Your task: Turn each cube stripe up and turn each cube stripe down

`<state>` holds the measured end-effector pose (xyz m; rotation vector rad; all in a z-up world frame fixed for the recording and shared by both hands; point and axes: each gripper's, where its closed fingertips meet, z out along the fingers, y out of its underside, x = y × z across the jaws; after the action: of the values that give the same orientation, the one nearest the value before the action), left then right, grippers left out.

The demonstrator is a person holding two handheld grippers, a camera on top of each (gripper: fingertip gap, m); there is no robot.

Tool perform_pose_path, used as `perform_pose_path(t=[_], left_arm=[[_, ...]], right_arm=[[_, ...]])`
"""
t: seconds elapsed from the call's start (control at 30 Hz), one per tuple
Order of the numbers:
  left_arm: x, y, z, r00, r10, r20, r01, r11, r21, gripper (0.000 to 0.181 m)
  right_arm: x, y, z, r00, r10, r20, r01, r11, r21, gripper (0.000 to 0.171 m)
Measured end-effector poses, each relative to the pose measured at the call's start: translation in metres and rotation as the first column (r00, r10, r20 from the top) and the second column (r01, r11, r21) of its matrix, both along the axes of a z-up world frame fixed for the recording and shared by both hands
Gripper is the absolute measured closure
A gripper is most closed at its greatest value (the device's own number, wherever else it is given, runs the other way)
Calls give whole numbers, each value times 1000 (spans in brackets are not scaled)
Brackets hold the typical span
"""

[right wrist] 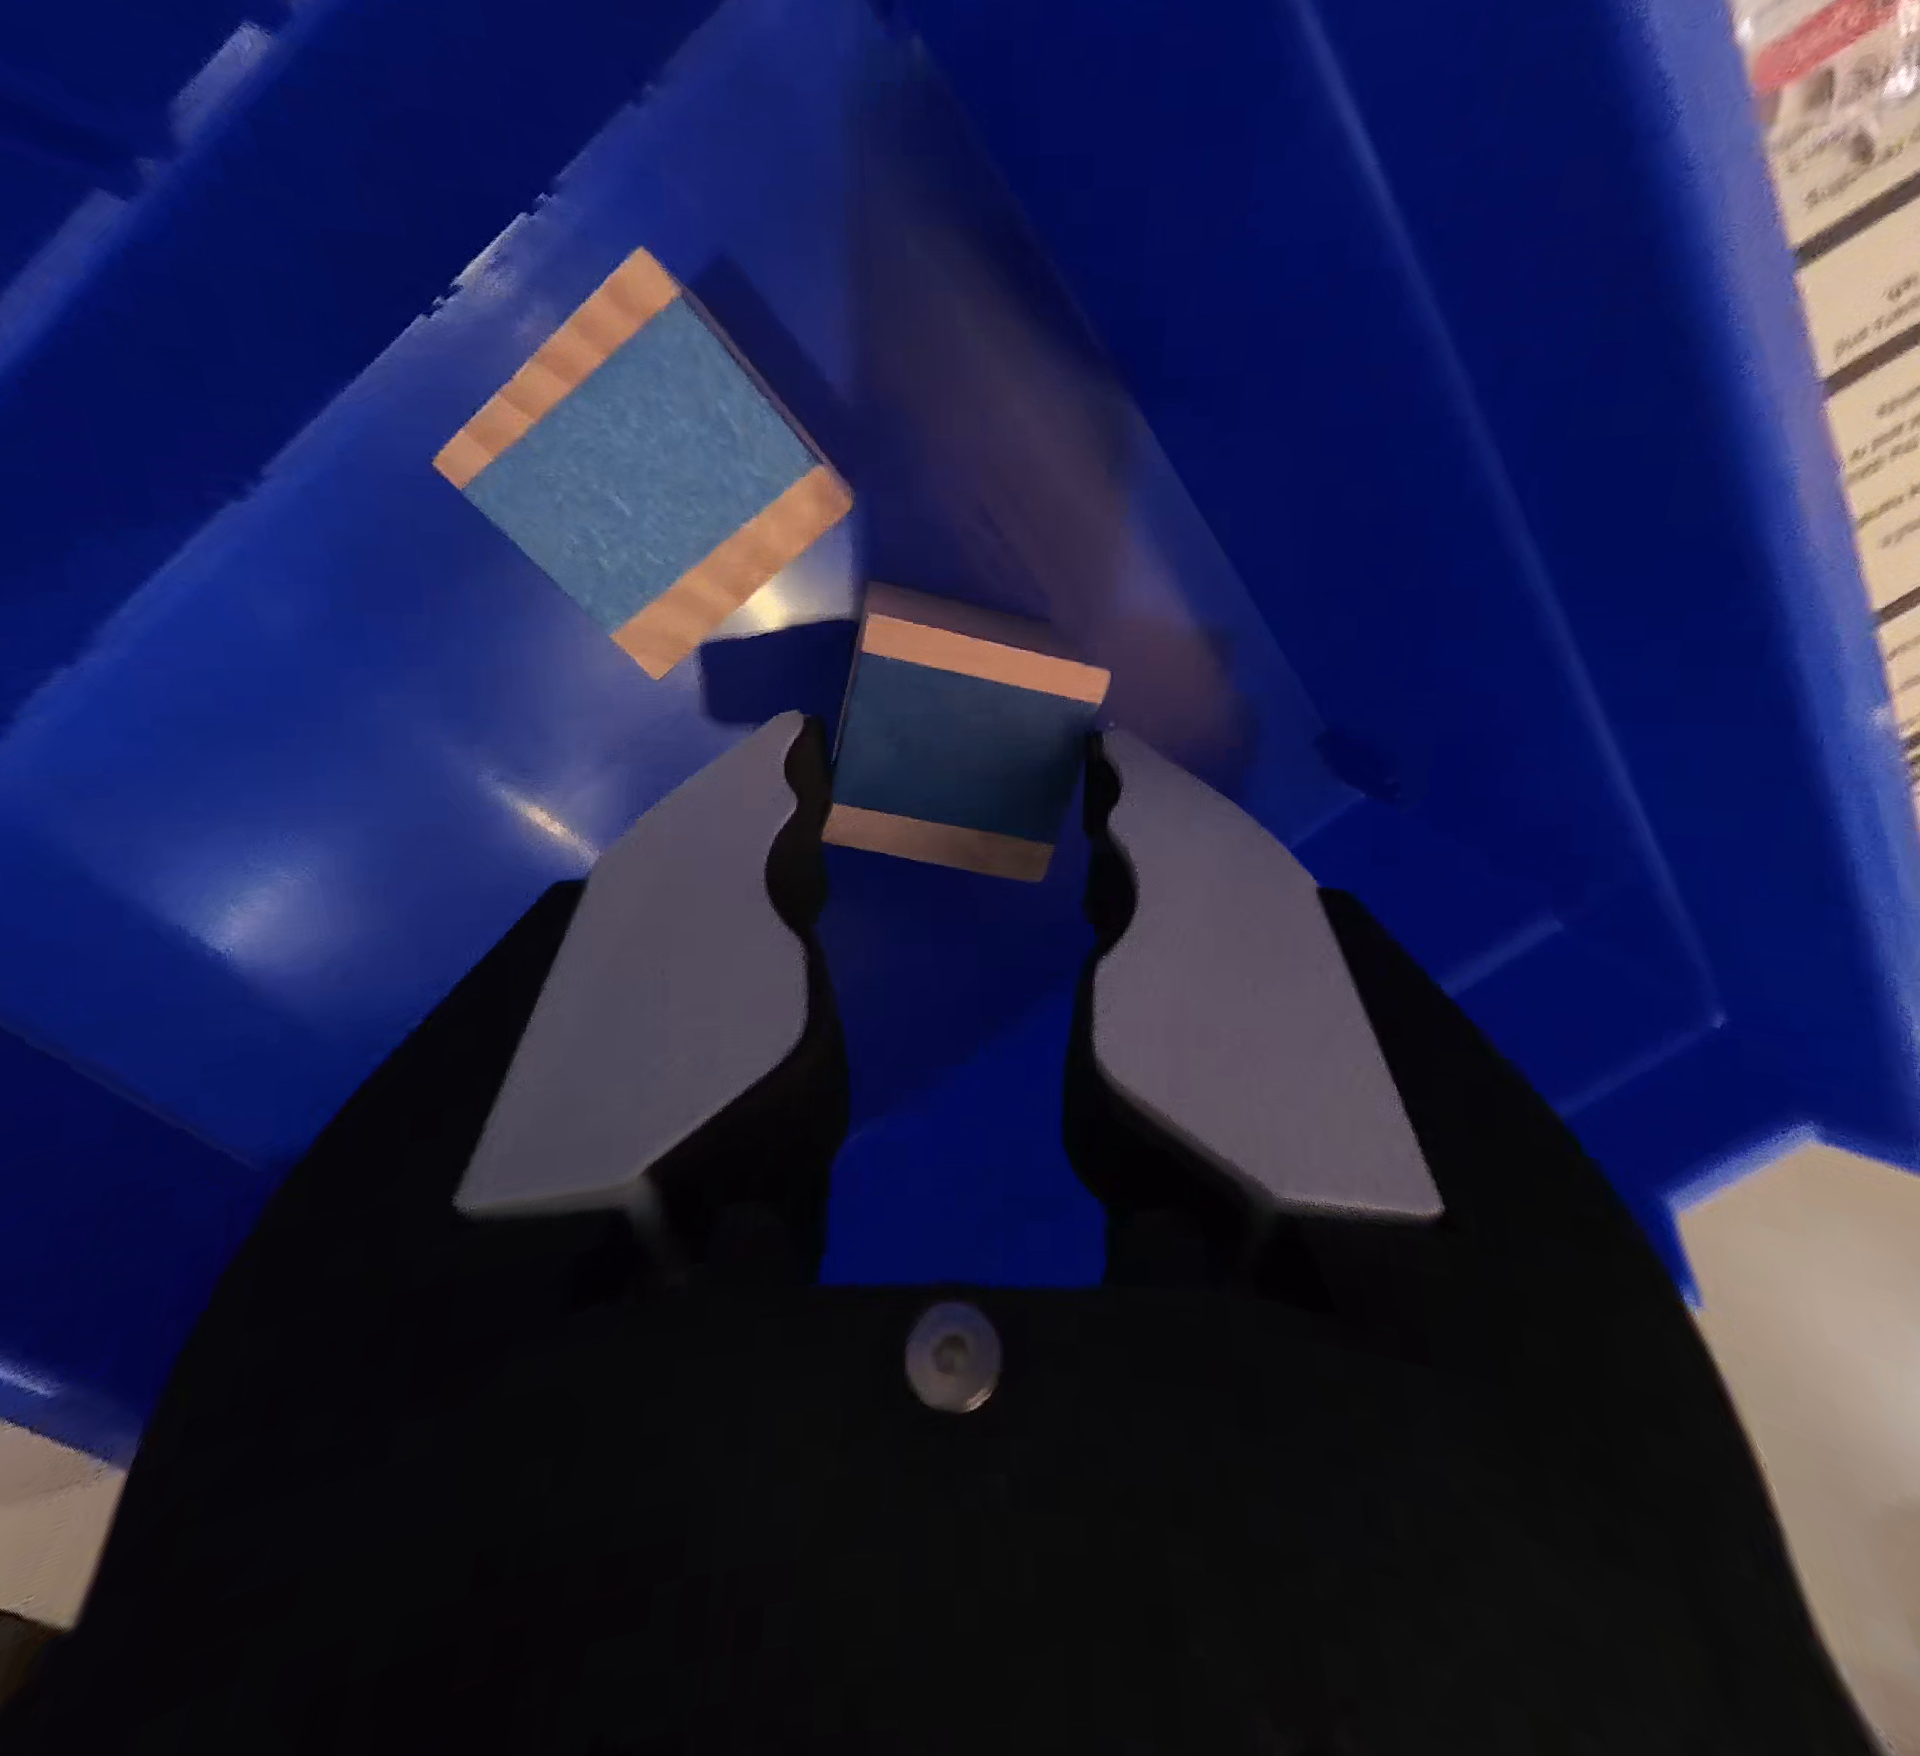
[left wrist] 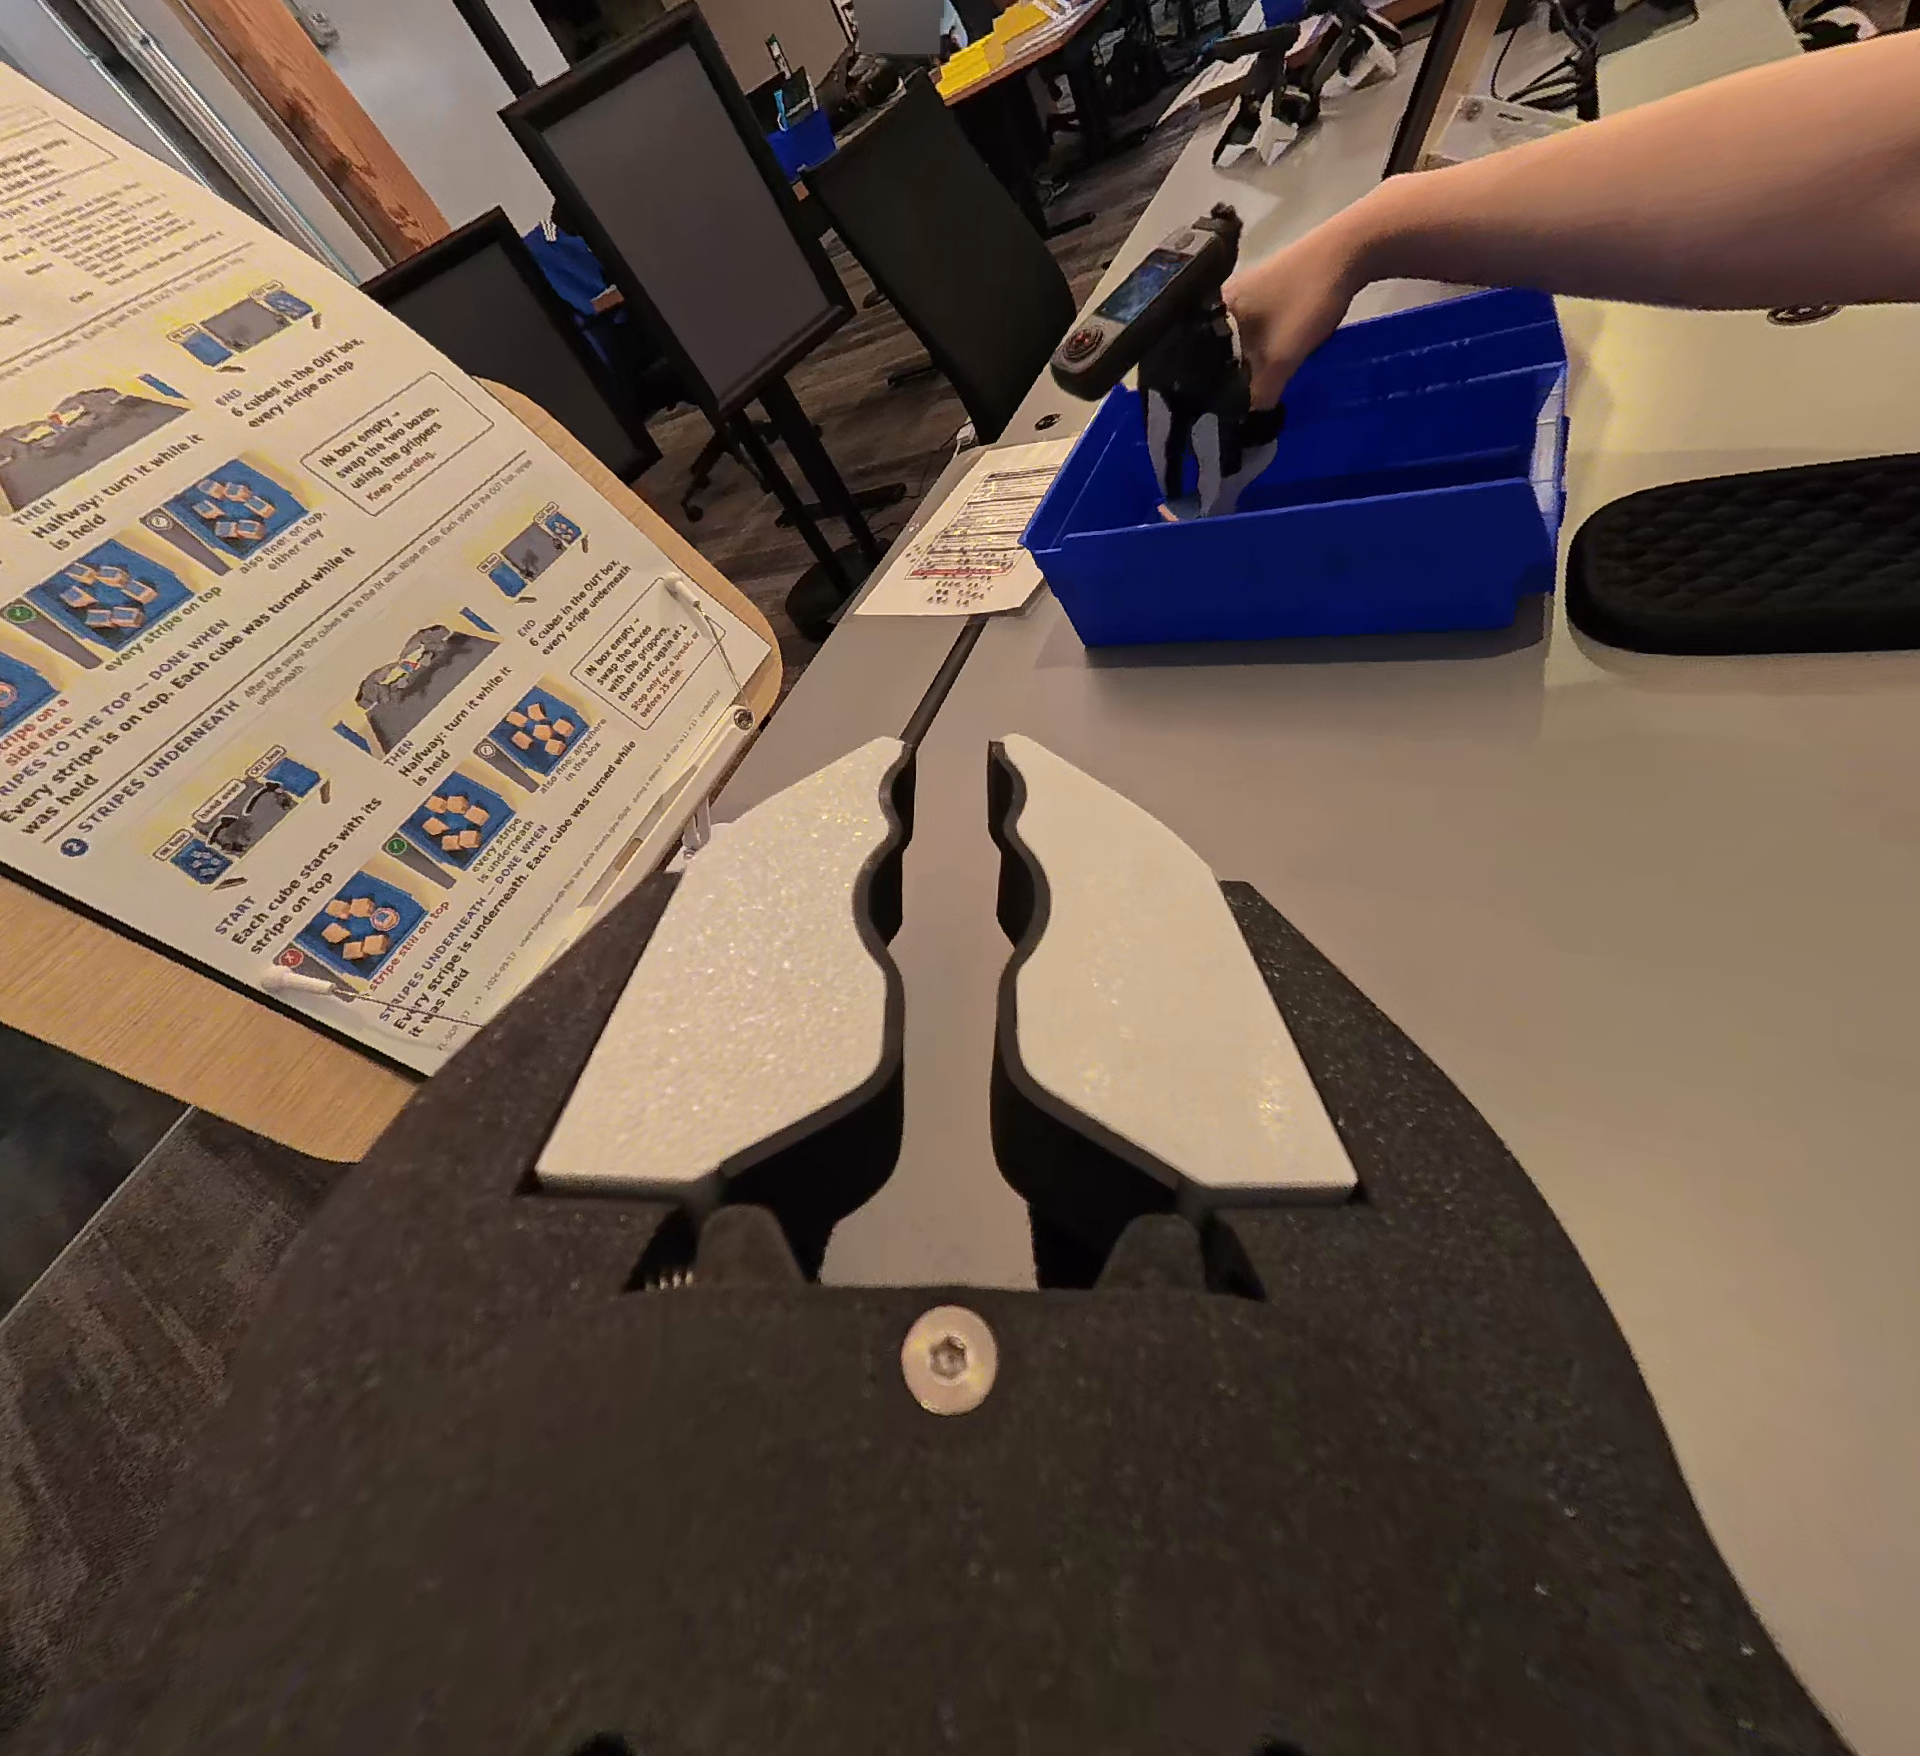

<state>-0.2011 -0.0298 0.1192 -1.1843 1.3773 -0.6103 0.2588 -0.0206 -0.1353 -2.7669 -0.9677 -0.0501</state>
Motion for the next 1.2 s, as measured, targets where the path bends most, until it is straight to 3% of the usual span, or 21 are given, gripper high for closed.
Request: perform_pose_path(t=[0.03, 0.2, 0.4, 0.6, 0.83, 0.93, 1.03, 1.13, 1.2], left_arm=[[0, 1, -1, 1000, 1, -3, -1, 1000, -3, 168], [2, 4, -6, 1000, 7, -17, -7, 1000, -11, 169], [4, 10, -13, 999, 24, -43, -25, 1000, -14, 170], [1, 19, -18, 997, 52, -54, -54, 998, -32, 170], [-15, 28, -15, 992, 108, -60, -110, 994, -24, 169], [-44, 39, -9, 975, 208, -73, -209, 978, -7, 169], [-87, 58, -16, 922, 360, -142, -365, 931, -11, 169], [-133, 81, -34, 821, 521, -235, -544, 838, -47, 170], [-153, 89, -46, 779, 562, -277, -613, 775, -153, 171]], right_arm=[[-2, 0, 0, 999, 35, 1, -35, 999, -2, 124], [-12, -6, 1, 949, 313, 22, -313, 950, 13, 124], [-18, -8, 2, 865, 493, 96, -493, 870, -21, 124], [-23, -8, 1, 828, 549, 114, -549, 835, -31, 124], [-33, -2, 22, 825, 533, 188, -553, 830, 74, 102], [-41, 4, 53, 857, 476, 200, -511, 836, 202, 104], [-60, 15, 111, 919, 367, 145, -391, 794, 466, 111], [-84, 18, 181, 972, 223, -70, -108, 695, 711, 105], [-108, 12, 229, 941, 216, -262, 91, 582, 808, 110]])
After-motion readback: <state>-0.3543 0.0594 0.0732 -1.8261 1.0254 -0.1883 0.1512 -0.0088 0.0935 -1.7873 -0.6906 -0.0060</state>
